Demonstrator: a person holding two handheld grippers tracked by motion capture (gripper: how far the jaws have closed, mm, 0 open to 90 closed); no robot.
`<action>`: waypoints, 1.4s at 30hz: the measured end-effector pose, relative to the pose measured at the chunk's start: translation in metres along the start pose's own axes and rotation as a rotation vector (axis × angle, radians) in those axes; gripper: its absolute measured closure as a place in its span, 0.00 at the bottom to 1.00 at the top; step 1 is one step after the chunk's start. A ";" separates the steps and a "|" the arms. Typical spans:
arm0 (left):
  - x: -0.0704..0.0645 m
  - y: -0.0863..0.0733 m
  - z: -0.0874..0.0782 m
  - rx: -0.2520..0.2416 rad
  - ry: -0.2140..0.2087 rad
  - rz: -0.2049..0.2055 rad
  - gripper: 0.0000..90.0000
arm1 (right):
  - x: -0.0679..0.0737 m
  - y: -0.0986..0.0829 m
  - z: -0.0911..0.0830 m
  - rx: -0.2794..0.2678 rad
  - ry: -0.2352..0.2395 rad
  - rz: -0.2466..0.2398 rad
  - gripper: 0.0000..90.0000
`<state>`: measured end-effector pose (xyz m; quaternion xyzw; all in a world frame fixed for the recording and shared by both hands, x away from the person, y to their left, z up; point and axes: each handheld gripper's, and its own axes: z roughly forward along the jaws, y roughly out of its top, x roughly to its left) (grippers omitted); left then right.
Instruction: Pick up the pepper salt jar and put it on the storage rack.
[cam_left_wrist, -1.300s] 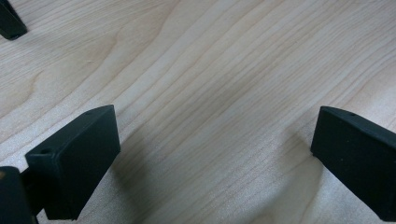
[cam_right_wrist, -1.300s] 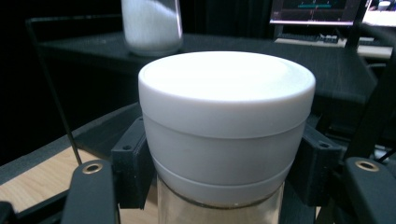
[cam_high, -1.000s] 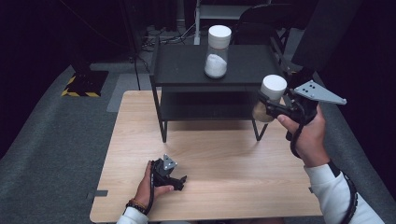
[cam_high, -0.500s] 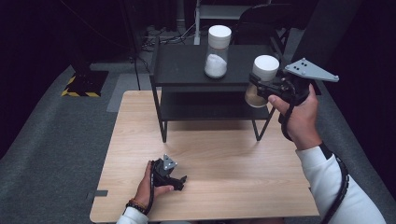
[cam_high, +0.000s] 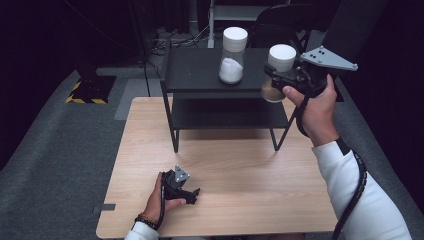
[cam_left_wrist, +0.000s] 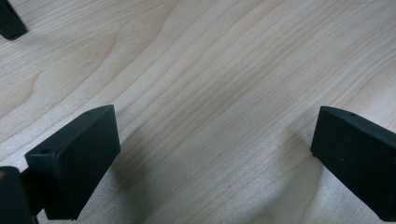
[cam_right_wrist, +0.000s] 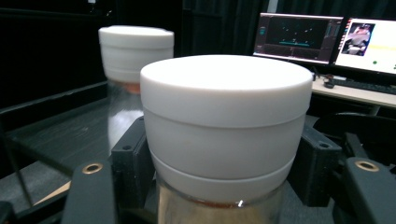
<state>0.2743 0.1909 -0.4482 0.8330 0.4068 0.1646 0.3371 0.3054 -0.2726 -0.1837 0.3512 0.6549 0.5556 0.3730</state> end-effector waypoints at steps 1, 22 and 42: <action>0.000 0.000 0.000 0.000 0.000 0.000 0.01 | 0.000 0.001 0.002 0.000 -0.002 0.001 0.38; 0.000 0.000 0.000 0.002 -0.001 0.001 0.01 | -0.010 0.006 0.033 -0.004 -0.037 0.030 0.38; 0.000 0.000 0.000 0.003 -0.001 0.002 0.01 | -0.015 -0.005 0.039 -0.028 -0.046 0.027 0.37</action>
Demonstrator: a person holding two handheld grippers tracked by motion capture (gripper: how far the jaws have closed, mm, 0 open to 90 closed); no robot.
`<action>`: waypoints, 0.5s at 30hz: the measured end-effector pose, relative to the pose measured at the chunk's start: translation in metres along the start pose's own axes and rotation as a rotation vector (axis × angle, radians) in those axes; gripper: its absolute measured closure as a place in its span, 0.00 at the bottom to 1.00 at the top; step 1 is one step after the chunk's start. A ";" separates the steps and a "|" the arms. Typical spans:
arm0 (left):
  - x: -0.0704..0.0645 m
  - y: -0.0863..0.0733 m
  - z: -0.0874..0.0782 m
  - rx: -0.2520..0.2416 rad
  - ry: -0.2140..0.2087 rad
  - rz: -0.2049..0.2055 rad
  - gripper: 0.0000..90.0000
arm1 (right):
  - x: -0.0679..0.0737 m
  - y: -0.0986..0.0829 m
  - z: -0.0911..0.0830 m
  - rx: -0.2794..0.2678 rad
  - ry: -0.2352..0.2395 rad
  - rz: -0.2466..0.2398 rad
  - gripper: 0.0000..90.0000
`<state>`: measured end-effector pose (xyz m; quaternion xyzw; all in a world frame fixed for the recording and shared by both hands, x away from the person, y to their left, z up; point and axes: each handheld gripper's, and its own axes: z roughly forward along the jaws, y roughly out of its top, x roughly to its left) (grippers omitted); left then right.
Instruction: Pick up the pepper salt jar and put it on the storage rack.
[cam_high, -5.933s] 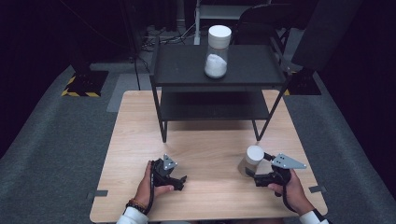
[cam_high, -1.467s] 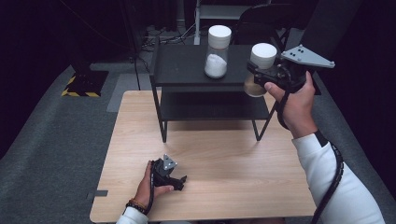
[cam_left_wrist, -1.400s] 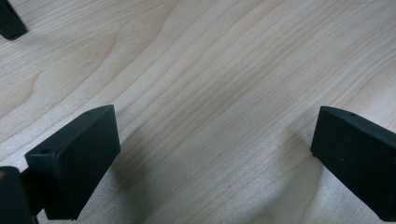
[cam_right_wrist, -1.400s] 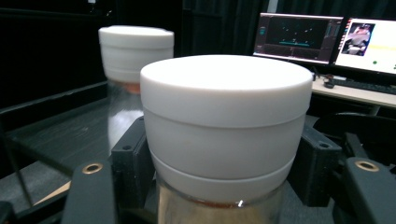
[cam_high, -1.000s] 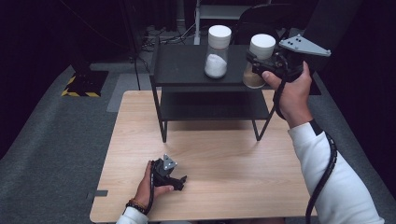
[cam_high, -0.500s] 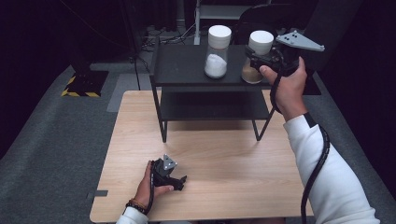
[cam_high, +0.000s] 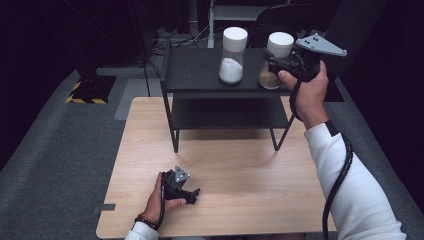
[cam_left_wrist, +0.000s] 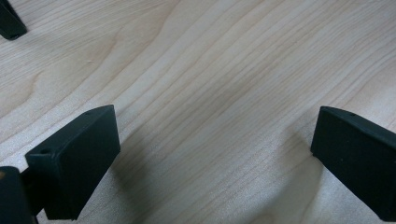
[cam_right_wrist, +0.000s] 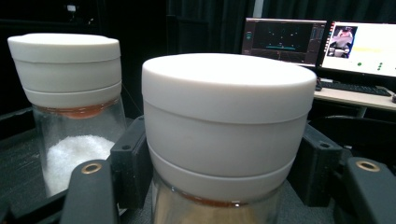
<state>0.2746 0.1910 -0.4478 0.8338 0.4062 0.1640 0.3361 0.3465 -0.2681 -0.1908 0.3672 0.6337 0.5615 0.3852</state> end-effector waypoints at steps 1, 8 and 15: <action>0.000 0.000 0.000 0.000 0.000 0.000 0.01 | 0.000 -0.001 0.000 -0.005 0.002 -0.003 0.37; 0.000 0.000 0.000 0.000 0.000 0.000 0.01 | -0.002 -0.007 -0.002 -0.022 0.007 0.000 0.37; 0.000 0.000 0.000 0.000 0.000 0.001 0.01 | -0.002 -0.006 0.000 -0.016 0.005 -0.016 0.36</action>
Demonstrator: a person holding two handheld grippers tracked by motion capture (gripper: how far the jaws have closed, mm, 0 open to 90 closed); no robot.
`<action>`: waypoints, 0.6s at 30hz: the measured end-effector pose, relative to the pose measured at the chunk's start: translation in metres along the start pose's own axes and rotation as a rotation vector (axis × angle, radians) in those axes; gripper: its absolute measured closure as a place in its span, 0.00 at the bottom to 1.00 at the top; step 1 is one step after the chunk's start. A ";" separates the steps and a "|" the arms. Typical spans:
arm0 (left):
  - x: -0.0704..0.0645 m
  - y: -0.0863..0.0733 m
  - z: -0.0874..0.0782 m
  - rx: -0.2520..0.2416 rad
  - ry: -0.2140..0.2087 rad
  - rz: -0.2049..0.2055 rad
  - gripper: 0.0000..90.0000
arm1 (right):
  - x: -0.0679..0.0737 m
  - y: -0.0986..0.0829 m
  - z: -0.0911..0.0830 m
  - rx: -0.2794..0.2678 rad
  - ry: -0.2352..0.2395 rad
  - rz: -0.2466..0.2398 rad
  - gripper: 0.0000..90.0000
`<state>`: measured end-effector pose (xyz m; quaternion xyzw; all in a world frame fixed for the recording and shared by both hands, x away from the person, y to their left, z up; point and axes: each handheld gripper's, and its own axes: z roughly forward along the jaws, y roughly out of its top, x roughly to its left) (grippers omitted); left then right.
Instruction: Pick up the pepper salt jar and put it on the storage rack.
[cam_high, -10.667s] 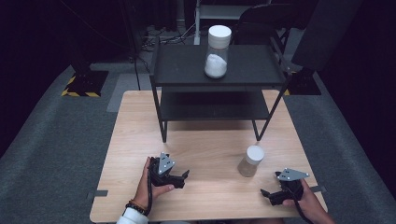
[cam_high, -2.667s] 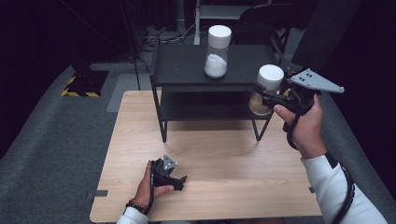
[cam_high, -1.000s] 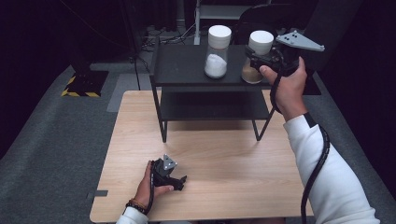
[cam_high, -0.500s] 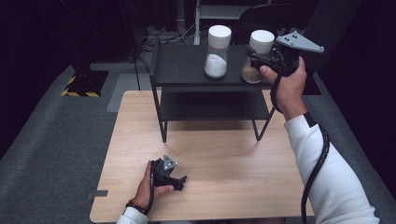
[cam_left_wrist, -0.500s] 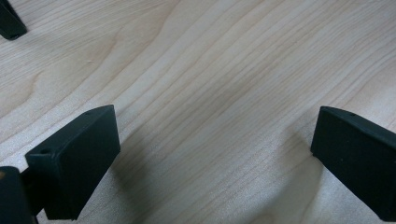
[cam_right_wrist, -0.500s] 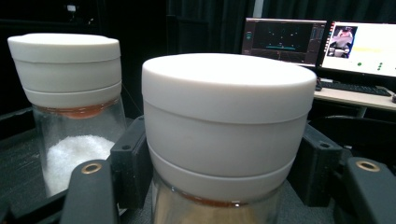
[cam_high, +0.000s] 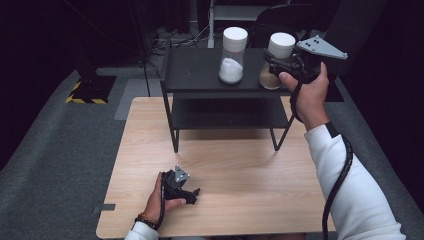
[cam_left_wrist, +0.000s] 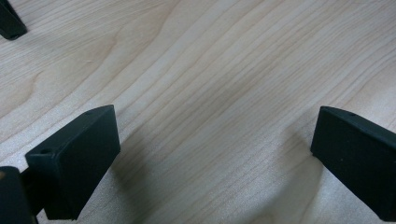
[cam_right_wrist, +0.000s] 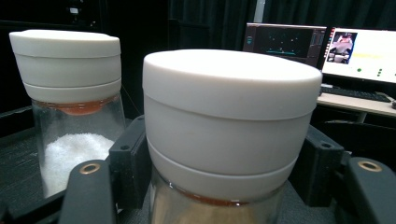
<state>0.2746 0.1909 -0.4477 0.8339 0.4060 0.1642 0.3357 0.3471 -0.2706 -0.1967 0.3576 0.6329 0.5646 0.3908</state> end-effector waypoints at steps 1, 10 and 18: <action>0.000 0.000 0.000 0.000 0.000 0.000 0.01 | 0.000 0.000 0.000 0.000 0.000 0.000 0.36; 0.000 0.000 0.000 0.000 0.000 0.000 0.01 | -0.004 0.002 0.002 0.012 0.009 -0.015 0.16; 0.001 0.000 0.000 0.001 -0.003 0.000 0.01 | -0.007 0.002 -0.004 0.002 0.022 -0.044 0.04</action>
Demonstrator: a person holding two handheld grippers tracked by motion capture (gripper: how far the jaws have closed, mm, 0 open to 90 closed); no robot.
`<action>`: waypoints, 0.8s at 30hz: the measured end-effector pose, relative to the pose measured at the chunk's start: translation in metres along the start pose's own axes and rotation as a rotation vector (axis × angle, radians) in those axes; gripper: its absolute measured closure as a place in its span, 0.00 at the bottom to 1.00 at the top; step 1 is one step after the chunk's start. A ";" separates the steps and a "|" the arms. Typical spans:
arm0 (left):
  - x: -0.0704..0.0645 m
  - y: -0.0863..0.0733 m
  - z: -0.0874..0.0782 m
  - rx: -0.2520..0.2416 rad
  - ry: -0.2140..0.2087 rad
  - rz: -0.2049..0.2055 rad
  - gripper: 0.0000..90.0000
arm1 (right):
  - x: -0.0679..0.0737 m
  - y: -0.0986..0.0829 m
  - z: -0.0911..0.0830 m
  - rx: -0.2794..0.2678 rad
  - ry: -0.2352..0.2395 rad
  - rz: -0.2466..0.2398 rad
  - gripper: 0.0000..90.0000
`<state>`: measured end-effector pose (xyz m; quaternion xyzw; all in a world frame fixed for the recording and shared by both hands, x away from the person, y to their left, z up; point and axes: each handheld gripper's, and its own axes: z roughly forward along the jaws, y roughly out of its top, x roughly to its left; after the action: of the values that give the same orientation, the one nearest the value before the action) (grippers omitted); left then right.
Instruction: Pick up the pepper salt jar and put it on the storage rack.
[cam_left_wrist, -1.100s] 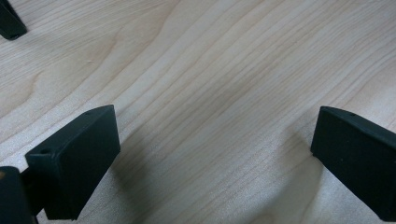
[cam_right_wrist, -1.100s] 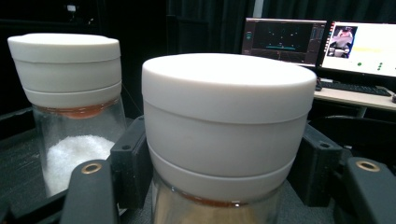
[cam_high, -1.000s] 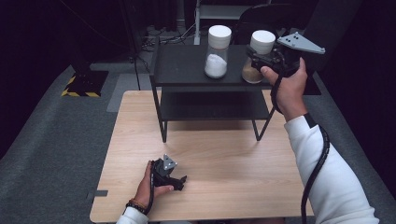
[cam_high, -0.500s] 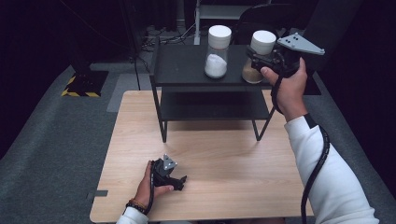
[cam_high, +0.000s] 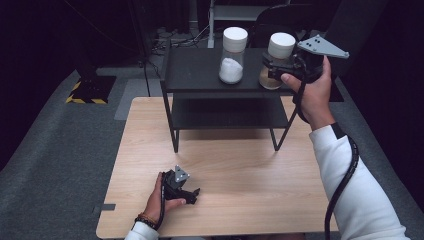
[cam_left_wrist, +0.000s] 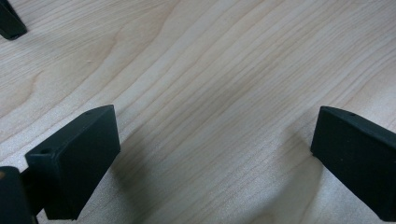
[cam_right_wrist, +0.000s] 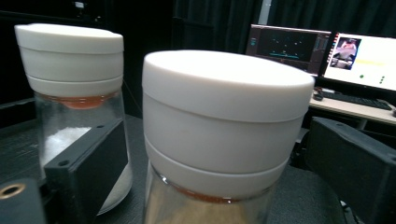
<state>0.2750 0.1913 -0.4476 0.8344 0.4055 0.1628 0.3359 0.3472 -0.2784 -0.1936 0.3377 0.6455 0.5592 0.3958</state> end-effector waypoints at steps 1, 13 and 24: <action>0.000 0.000 0.000 0.000 0.000 0.000 0.01 | -0.001 0.000 -0.001 0.000 0.003 -0.001 0.04; 0.000 0.000 0.000 -0.002 0.001 0.000 0.01 | -0.010 0.000 -0.024 0.019 0.052 -0.012 0.00; 0.000 0.000 0.000 -0.002 0.001 -0.001 0.01 | -0.013 -0.019 -0.053 0.014 0.045 -0.005 0.00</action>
<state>0.2748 0.1913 -0.4480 0.8339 0.4057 0.1634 0.3366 0.3068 -0.3169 -0.2071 0.3261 0.6588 0.5614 0.3801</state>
